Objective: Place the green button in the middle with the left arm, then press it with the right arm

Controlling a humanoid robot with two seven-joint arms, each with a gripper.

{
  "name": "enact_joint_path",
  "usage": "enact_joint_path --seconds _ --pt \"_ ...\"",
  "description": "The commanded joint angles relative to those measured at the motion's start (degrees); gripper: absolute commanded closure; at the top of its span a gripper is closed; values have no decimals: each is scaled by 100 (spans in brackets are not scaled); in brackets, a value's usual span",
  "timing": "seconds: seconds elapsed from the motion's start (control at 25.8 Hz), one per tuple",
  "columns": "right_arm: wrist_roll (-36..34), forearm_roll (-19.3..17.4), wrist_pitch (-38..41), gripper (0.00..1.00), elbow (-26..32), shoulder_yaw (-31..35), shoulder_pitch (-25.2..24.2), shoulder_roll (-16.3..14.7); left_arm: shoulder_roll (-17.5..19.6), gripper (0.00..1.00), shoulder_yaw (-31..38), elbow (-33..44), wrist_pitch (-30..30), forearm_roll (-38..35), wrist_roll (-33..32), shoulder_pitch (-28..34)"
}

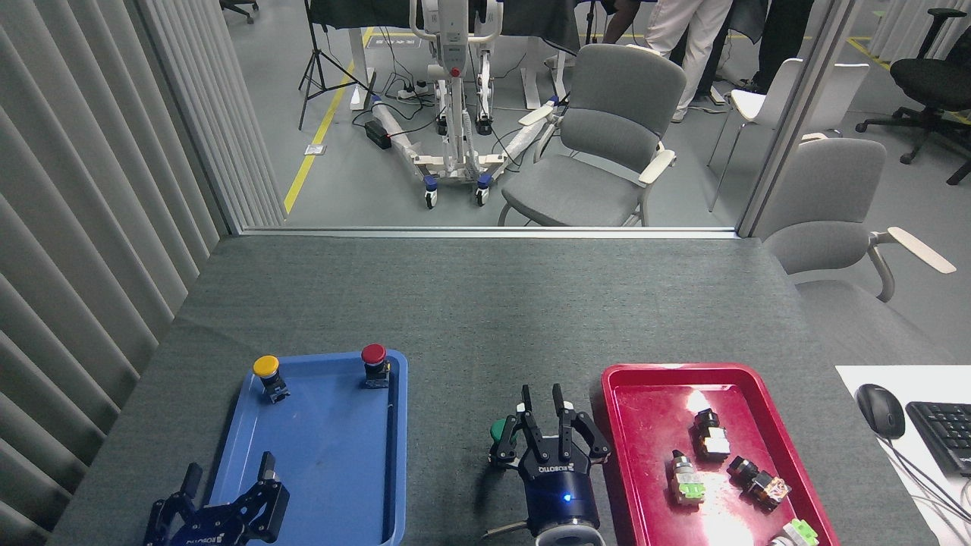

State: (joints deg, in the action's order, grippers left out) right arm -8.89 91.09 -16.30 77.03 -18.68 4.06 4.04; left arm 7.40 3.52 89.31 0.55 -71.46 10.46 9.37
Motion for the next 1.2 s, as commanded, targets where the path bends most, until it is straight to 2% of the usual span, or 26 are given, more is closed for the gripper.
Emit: enact_joint_path --seconds 0.0,0.23,0.43,0.58,0.78,1.01,1.16 --pt "-8 5 21 0 207 154 -266 -27 -10 1 0 8 -2 0 -96 -6" --pt "1 5 259 0 506 629 -626 -141 16 1 0 157 7 -18 -158 3" --pt "10 -4 848 0 717 1086 -855 -352 16 1 0 351 42 -70 -316 -15" --pt "-16 5 892 0 884 1121 -951 -571 16 1 -9 175 15 -97 -369 -94" --pt "-140 40 874 0 928 1138 -995 -589 16 1 -53 78 7 -105 -325 -225" --pt "-96 -408 786 0 937 1253 -1022 -598 244 1 -53 17 -239 -97 -290 -164" --pt "-96 -435 813 0 946 1253 -1022 -712 236 1 -105 -27 -573 -114 -255 -173"
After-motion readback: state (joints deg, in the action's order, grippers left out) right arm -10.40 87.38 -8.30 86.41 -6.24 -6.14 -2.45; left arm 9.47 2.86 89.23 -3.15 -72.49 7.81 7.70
